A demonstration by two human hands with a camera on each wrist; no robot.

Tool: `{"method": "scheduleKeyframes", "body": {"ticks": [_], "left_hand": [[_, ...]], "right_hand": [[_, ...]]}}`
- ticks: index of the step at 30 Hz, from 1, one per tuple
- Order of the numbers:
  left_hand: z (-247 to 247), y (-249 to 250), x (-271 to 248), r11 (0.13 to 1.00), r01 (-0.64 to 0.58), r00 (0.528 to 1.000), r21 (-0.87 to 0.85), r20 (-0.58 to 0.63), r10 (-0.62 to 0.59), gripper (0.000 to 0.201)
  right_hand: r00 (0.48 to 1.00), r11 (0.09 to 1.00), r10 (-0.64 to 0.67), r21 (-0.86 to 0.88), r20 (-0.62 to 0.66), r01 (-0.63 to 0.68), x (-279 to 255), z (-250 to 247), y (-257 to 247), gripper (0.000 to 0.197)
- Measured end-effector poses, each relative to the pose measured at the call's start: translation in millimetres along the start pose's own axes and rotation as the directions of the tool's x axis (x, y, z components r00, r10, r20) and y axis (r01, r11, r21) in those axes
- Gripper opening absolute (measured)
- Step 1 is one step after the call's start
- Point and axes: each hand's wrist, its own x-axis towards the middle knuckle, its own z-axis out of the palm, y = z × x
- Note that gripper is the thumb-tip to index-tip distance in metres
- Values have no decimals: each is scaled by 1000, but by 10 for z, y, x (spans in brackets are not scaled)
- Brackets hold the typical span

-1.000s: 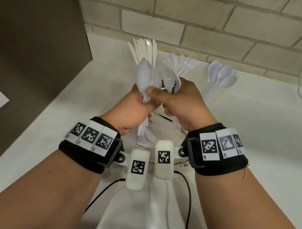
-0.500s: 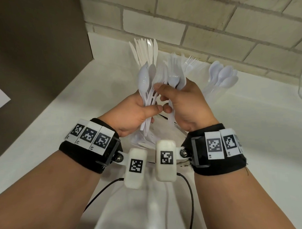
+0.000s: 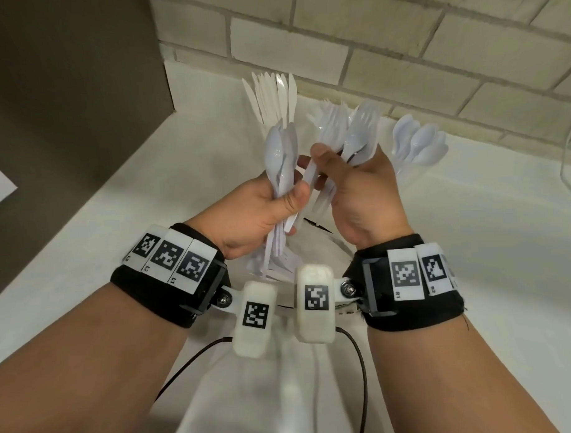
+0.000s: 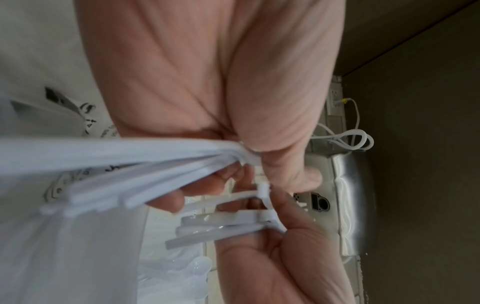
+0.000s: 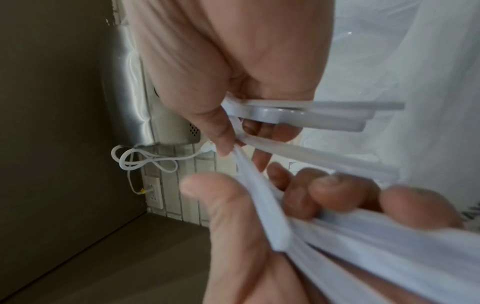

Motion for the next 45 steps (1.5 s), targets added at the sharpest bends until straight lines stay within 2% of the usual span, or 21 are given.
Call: {"method": "scheduleKeyframes", "body": {"ticks": [3, 6, 8, 13, 17, 19, 22, 23, 24, 26, 28, 30, 31, 33, 37, 39, 41, 43, 45], "left_hand": [[-40, -35, 15, 991, 68, 994, -114, -74, -76, 43], [-61, -55, 42, 963, 98, 992, -249, -53, -115, 30], [-68, -53, 49, 951, 101, 992, -294, -41, -119, 29], [-58, -51, 41, 979, 76, 982, -188, -157, -106, 56], [-30, -24, 49, 987, 76, 975, -144, -195, -104, 52], [-34, -27, 55, 986, 80, 979, -149, -174, -106, 49], [-41, -56, 57, 989, 69, 987, -134, -136, -87, 26], [-42, -62, 60, 987, 70, 987, -147, -133, -90, 21], [-42, -61, 60, 984, 69, 987, -162, -132, -91, 19], [-47, -46, 47, 979, 70, 989, -191, -118, -93, 21], [-70, -39, 29, 975, 92, 993, -202, -52, -105, 22], [-83, -38, 1, 977, 100, 995, -190, 40, -94, 20], [-84, -37, -9, 978, 102, 993, -180, 69, -91, 20], [-77, -36, -24, 982, 97, 992, -160, 96, -83, 20], [-71, -53, -49, 972, 134, 979, -194, 176, -99, 23], [-84, -61, -47, 963, 161, 967, -217, 232, -109, 27], [-95, -68, -40, 957, 177, 951, -228, 290, -107, 36], [-91, -72, -40, 960, 186, 947, -209, 298, -119, 40], [-81, -73, -45, 965, 187, 956, -183, 259, -136, 30]], "right_hand": [[999, 996, -15, 91, -31, 17, 37, -68, -67, 31], [998, 997, -35, 71, -51, 38, 40, -86, -103, 37], [998, 999, -44, 22, -43, 45, 36, -84, -97, 38], [995, 971, -97, -217, 5, 96, 9, -91, -105, 36], [991, 940, -128, -313, 49, 137, -18, -67, -93, 36], [991, 937, -132, -322, 28, 134, 6, -82, -73, 42], [992, 917, -123, -378, 29, 124, 42, -136, -23, 56], [993, 903, -115, -412, 31, 118, 44, -146, -14, 52], [994, 894, -107, -435, 20, 105, 53, -158, -4, 40], [998, 911, -66, -409, -16, 54, 58, -168, 0, 10], [999, 941, -30, -338, -43, 14, 40, -160, -29, 14], [996, 941, -57, -338, -65, 32, 33, -163, -62, 4], [995, 941, -72, -336, -70, 44, 36, -167, -78, 5], [995, 958, -64, -283, -73, 41, 35, -167, -120, 18], [1000, 989, 13, -149, 16, -10, 39, -143, -225, 24], [995, 976, 46, -215, 85, -27, 46, -135, -259, 27], [986, 945, 66, -327, 156, -11, 48, -119, -269, 17], [987, 920, 58, -393, 150, 6, 61, -106, -263, 14], [994, 913, 23, -406, 111, 24, 77, -101, -261, 15]]}}
